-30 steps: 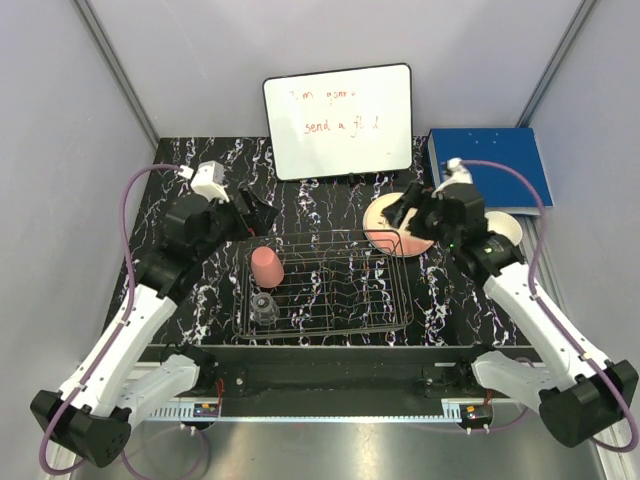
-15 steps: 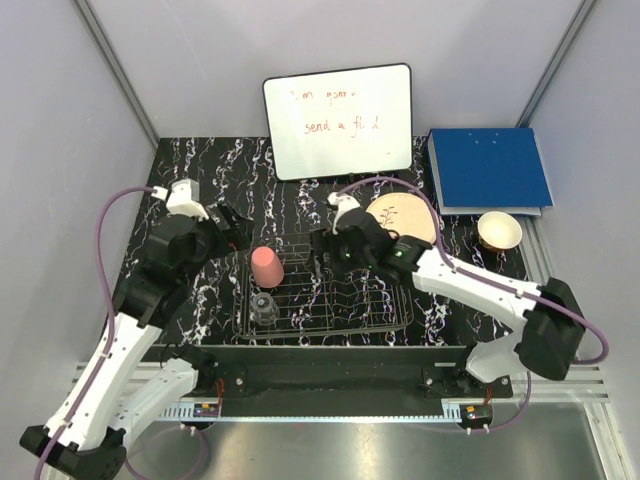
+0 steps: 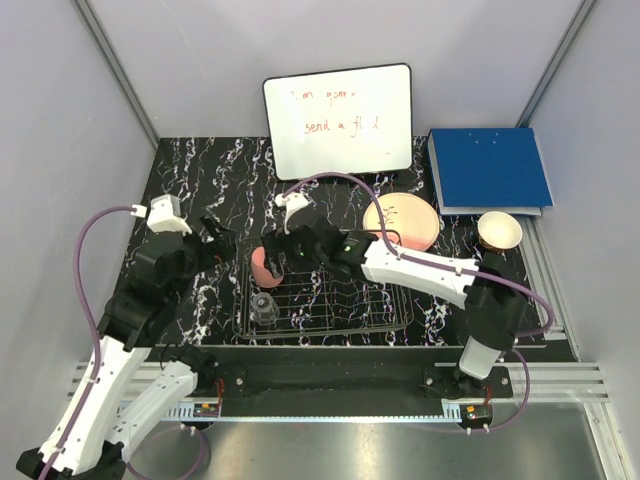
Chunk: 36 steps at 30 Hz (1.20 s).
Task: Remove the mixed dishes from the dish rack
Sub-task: Pick up the cup from the dish rack.
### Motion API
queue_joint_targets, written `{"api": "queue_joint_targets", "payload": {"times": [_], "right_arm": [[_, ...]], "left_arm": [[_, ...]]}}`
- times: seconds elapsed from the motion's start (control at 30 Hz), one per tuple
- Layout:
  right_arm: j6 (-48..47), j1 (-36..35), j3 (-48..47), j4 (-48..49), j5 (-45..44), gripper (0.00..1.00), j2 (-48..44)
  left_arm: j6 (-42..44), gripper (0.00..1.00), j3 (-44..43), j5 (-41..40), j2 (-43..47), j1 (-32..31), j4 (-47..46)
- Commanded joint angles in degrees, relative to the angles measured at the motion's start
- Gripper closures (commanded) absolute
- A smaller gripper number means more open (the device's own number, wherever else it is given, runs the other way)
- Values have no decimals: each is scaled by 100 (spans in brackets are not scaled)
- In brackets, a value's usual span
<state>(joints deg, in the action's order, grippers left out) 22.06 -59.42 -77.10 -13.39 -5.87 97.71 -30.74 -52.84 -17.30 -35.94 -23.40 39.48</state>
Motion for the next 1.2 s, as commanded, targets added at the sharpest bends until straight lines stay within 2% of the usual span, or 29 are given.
{"api": "queue_joint_targets", "payload": {"times": [0.0, 0.63, 0.7, 0.73, 0.93, 0.97, 1.17], "right_arm": [[-202, -158, -455, 179, -125, 6, 379], [-334, -281, -1422, 29, -380, 6, 1681], [-317, -281, -1422, 55, -362, 9, 1725], [-308, -272, -1404, 64, -336, 14, 1725], [-273, -281, -1238, 117, -494, 28, 1488], [-264, -272, -1211, 134, -512, 34, 1383], [-246, -272, -1079, 126, -573, 38, 909]], "left_arm": [[-64, 1, 37, -195, 131, -7, -20], [-81, 1, 292, -168, 298, -7, 42], [-55, 1, 283, -195, 316, -7, 59], [-46, 1, 283, -204, 325, -7, 59], [-55, 1, 292, -195, 342, -7, 59], [-63, 1, 292, -195, 342, -7, 59], [-90, 1, 274, -168, 307, -7, 16]]}}
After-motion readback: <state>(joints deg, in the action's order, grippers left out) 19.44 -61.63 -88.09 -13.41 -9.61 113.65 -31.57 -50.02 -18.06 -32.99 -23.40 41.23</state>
